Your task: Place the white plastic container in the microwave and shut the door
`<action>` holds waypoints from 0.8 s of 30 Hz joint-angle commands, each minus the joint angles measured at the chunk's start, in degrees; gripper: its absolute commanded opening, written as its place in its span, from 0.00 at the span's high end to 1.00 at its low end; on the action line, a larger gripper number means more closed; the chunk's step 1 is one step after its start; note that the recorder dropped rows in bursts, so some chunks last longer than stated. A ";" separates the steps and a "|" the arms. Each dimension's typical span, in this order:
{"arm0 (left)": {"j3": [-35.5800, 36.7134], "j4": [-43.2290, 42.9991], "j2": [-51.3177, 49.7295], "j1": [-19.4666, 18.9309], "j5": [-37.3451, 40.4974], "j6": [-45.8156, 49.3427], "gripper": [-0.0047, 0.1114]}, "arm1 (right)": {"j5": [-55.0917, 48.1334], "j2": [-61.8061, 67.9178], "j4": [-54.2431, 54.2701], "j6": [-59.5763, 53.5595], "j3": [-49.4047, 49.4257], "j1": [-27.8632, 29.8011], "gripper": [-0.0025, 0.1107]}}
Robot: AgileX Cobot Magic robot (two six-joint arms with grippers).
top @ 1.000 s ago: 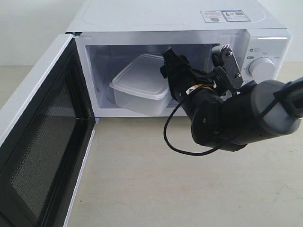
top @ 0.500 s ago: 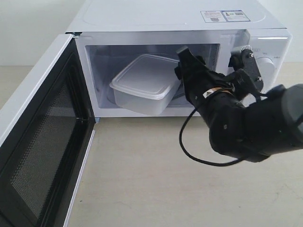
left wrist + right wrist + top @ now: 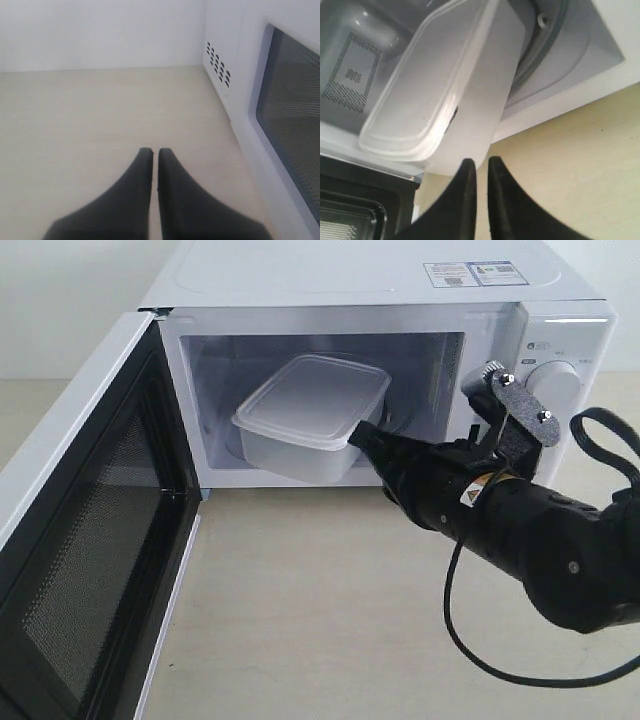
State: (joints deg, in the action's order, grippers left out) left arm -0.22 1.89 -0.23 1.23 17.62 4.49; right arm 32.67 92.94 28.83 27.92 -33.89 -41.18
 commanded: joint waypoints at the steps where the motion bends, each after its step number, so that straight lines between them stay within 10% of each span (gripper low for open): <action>1: 0.22 0.24 0.23 -0.24 -0.06 0.07 0.92 | -0.22 0.66 -0.94 -7.10 -0.16 0.10 0.98; 24: 0.22 0.24 0.23 -0.24 -0.06 0.07 0.92 | -11.07 16.24 -9.22 -16.91 -22.77 3.04 0.98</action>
State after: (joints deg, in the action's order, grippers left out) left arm -0.22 1.89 -0.23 1.23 17.62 4.49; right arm 21.59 108.61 20.31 12.03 -54.84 -38.45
